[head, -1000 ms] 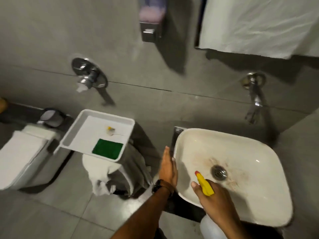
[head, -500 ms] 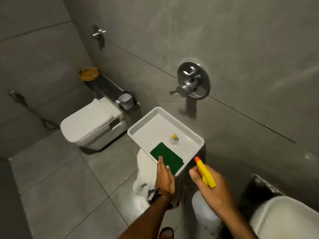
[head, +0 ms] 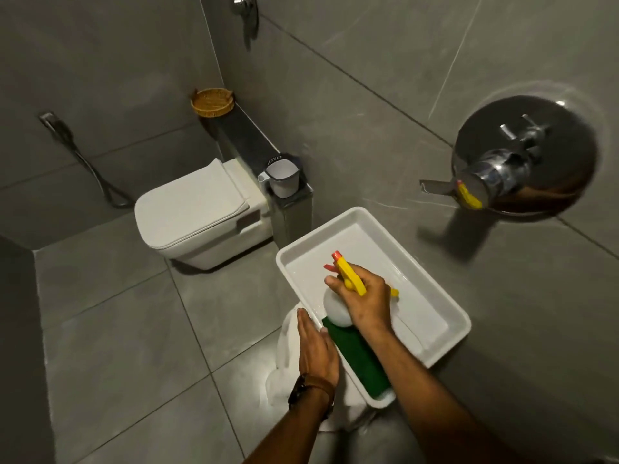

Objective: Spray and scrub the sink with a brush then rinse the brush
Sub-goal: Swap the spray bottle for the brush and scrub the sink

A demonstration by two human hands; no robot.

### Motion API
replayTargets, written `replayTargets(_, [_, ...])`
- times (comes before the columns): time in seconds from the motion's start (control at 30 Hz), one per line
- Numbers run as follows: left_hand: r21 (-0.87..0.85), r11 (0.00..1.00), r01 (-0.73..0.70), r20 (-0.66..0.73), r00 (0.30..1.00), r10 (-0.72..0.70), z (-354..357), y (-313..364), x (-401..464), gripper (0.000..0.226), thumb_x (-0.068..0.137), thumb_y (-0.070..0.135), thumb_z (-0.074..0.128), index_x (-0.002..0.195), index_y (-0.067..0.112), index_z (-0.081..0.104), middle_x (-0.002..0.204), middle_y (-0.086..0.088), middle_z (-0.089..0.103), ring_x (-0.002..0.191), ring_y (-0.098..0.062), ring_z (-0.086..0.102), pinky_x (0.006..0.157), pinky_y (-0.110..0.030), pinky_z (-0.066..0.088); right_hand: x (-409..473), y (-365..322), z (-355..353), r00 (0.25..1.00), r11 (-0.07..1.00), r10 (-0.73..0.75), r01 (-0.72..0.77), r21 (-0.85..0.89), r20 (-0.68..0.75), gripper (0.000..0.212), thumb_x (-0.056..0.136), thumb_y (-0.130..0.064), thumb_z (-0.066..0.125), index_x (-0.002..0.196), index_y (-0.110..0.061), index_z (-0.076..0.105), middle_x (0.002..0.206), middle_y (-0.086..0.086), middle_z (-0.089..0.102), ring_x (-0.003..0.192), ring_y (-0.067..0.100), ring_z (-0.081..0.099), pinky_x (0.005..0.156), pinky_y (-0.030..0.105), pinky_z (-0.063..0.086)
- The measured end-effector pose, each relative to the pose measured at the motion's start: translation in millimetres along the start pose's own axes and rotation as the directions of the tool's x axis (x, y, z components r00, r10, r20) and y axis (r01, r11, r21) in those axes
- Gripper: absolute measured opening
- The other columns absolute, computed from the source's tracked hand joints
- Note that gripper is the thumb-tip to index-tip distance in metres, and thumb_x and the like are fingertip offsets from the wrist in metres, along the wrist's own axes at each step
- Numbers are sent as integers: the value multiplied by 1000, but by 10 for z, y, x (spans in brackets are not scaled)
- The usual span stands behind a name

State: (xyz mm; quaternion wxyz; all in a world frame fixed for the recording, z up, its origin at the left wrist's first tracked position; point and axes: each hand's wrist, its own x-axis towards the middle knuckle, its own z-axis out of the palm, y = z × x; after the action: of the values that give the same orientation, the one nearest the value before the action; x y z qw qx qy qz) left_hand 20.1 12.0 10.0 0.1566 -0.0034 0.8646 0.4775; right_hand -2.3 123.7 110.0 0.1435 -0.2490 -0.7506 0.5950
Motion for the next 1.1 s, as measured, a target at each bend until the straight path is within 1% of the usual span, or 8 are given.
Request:
replayTargets(0.27, [-2,1000,28,23,999,-28,139,66,5,69,103,16,36,156,19,-7,165,6,-7,133,3,7,109,-15,9,525,267,346,999,999,44,-44,19,9,42,83,-25,86,123,-22,76,113,-14,78,99,-5,71,85,9,51])
replayTargets(0.4, [8,999,32,28,999,-32,124,105,1,71,101,10,36,156,18,-8,165,4,-8,137,3,5,112,-15,7,545,338,256,993,998,47,-44,-34,107,60,74,-15,91,128,-25,70,117,-16,76,109,5,71,92,20,58])
replayTargets(0.5, [44,998,34,41,999,-36,103,94,11,71,100,8,38,156,12,-5,165,0,-7,141,0,4,107,-3,-1,430,496,-67,1000,955,18,-23,-295,-19,54,68,-10,84,112,-33,63,114,-19,64,108,10,62,90,32,56])
replayTargets(0.63, [62,998,8,25,1000,-10,150,42,35,68,98,4,39,155,4,1,165,-8,-4,151,-17,3,102,4,-10,99,847,-552,923,709,-35,-248,-660,-384,41,71,3,72,101,-22,61,104,1,65,104,30,58,86,45,51])
replayTargets(0.73, [123,991,-45,-33,998,49,205,16,5,71,94,0,42,155,2,6,165,-12,2,153,-24,5,118,-17,-2,-80,1064,-649,920,364,183,-390,-846,-346,32,87,-17,68,118,-17,60,118,7,69,112,30,58,94,42,41])
replayTargets(0.83, [148,985,-93,-87,991,106,220,30,-82,72,90,-1,46,154,1,13,164,-12,11,152,-25,11,123,-33,10,-158,1093,-652,946,232,244,-270,-934,-213,25,93,-15,56,117,-18,62,118,4,69,113,26,56,94,41,36])
replayTargets(0.93, [138,981,-134,-83,986,146,213,62,-187,71,90,-2,46,154,3,16,164,-10,15,151,-23,14,123,-32,10,-213,970,-698,959,265,236,-217,-939,-155,26,95,-13,56,120,-17,63,120,5,68,113,25,60,94,40,43])
replayTargets(1.1, [123,970,-210,-4,977,212,271,321,-568,63,95,4,43,154,5,20,162,-11,24,149,-24,22,122,-34,18,-574,571,-1062,938,474,271,-324,-819,-214,23,104,-22,54,125,-15,59,121,8,66,107,30,70,83,41,57])
